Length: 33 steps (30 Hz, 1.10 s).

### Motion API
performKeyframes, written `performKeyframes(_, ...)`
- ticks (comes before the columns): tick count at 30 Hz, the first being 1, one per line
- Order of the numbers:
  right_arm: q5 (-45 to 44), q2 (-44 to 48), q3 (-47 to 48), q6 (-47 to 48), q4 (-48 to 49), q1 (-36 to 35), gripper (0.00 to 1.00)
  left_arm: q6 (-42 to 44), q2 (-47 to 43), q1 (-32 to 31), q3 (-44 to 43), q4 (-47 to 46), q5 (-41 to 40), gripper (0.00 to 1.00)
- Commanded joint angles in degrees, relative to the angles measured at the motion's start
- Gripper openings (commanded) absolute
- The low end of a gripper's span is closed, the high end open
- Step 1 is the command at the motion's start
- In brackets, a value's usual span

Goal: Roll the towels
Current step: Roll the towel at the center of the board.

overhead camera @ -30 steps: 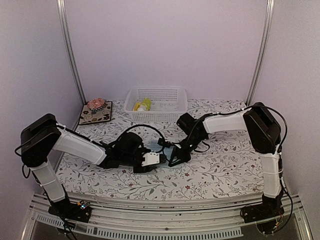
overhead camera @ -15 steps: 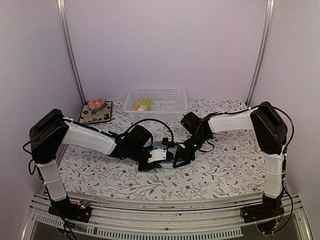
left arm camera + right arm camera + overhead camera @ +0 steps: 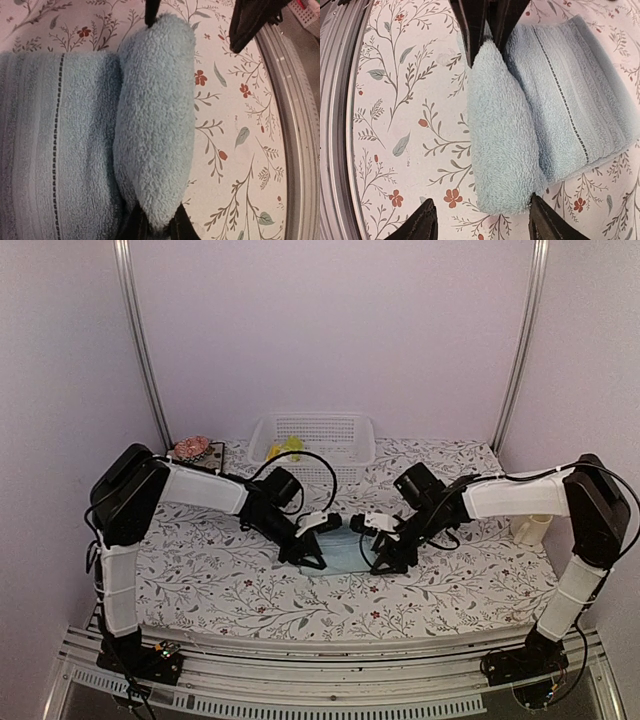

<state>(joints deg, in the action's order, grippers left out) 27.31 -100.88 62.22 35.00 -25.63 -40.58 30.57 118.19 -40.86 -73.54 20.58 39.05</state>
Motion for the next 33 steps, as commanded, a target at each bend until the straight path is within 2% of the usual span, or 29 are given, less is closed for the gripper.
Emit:
performKeyframes(1,-4.37,5.44,-4.69,3.21,8.4,-0.45,0.65,-3.93,6.1,2.79,-3.25,9.64,5.43,0.0)
performKeyframes(8,-4.3,9.93,-11.46,4.7,18.93,-0.91,0.67,-7.31,12.61,4.77,-8.35,14.65,9.57,0.0)
performKeyframes(12,-8.3,13.16,-16.31,8.66,26.1,-3.5,0.67,-8.14,16.65,6.23,-12.54,20.03,12.67,0.0)
performKeyframes(16,-12.08,13.97,-18.67,13.35,31.14,-6.16,0.67,-10.32,19.73,7.46,-14.54,21.47,13.34,0.0)
performKeyframes(33,-23.73,0.18,-15.16,20.27,40.68,-12.16,0.62,-13.44,24.44,8.87,-19.15,25.09,15.38,0.0)
